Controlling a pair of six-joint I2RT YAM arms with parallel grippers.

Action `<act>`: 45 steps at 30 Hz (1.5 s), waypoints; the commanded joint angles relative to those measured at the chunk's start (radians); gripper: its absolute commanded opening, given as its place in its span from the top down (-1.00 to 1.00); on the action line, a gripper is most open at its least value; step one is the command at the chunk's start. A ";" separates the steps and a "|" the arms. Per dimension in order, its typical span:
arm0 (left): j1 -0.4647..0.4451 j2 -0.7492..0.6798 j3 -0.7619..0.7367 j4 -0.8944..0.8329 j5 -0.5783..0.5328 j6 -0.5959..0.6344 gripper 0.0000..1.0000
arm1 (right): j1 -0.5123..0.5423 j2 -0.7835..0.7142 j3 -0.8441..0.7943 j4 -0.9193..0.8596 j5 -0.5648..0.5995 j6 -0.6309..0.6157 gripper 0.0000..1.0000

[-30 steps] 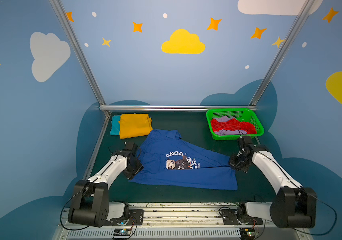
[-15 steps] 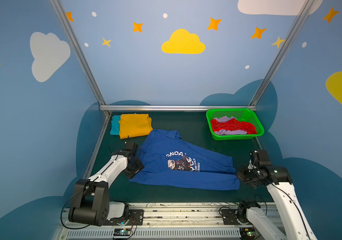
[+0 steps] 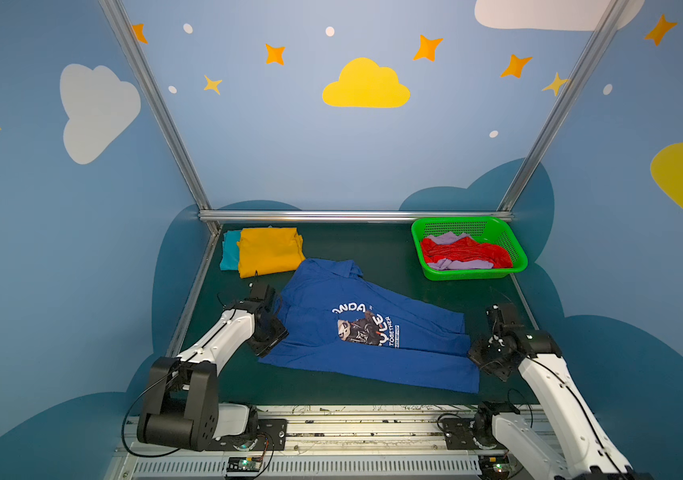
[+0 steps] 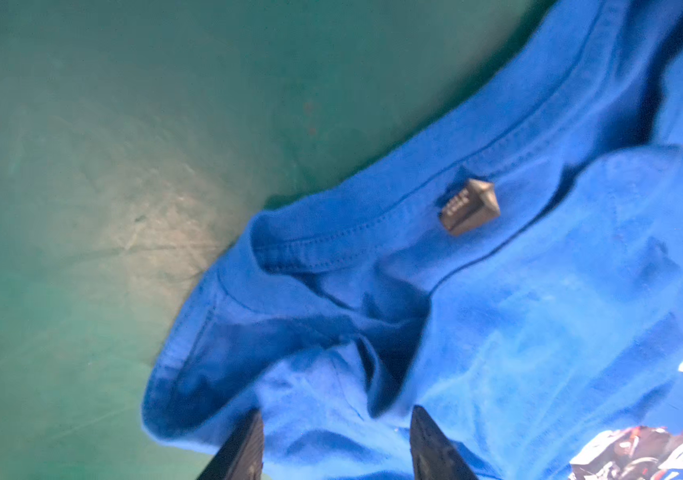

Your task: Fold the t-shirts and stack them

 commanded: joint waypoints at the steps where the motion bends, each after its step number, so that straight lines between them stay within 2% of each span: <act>1: 0.005 0.037 0.010 -0.002 -0.018 0.010 -0.13 | -0.008 0.064 -0.015 0.141 0.118 -0.001 1.00; 4: 0.006 0.062 0.026 -0.001 -0.021 0.008 -0.13 | -0.009 0.175 -0.015 0.176 0.141 -0.019 0.96; 9: 0.006 0.100 0.055 -0.006 -0.032 0.011 -0.13 | -0.008 0.392 0.052 0.056 0.127 0.031 1.00; 11: 0.006 0.114 0.066 -0.008 -0.032 0.010 -0.13 | 0.001 0.431 0.041 0.057 0.112 0.033 1.00; 14: 0.006 0.129 0.071 -0.007 -0.031 0.011 -0.12 | -0.004 0.407 -0.011 0.082 0.076 0.051 1.00; 18: 0.005 0.144 0.072 0.001 -0.025 0.011 -0.12 | -0.023 0.349 -0.014 0.072 0.108 0.032 0.98; 19: 0.004 0.148 0.074 0.002 -0.023 0.010 -0.12 | -0.034 0.343 -0.015 0.079 0.100 0.019 0.84; 21: 0.004 0.153 0.078 0.003 -0.018 0.010 -0.12 | -0.048 0.349 -0.011 0.079 0.097 0.015 0.31; 22: 0.004 0.152 0.080 0.000 -0.017 0.011 -0.12 | -0.051 0.356 0.001 0.067 0.100 0.026 0.19; 23: 0.002 0.148 0.087 -0.005 -0.018 0.012 -0.14 | -0.050 0.361 0.022 0.044 0.104 0.037 0.15; 28: -0.046 0.086 0.203 -0.075 -0.124 0.018 -0.18 | -0.013 0.261 0.182 -0.018 0.137 -0.014 0.14; 32: -0.117 0.090 0.372 -0.100 -0.219 0.017 -0.19 | 0.076 0.248 0.295 0.087 0.122 -0.136 0.32; 35: -0.193 0.172 0.534 -0.107 -0.261 0.046 -0.20 | 0.159 0.332 0.349 0.154 0.095 -0.167 0.38; 39: -0.283 0.335 0.685 -0.037 -0.231 0.103 -0.28 | 0.192 0.465 0.388 0.198 0.006 -0.183 0.52; 41: -0.318 0.428 0.746 -0.013 -0.205 0.115 -0.32 | 0.193 0.487 0.365 0.243 -0.011 -0.188 0.40; 43: -0.358 0.523 0.808 0.025 -0.193 0.144 -0.37 | 0.181 0.494 0.336 0.275 -0.014 -0.178 0.18; 45: -0.389 0.620 0.878 0.039 -0.206 0.170 -0.39 | 0.158 0.505 0.317 0.293 -0.031 -0.177 0.08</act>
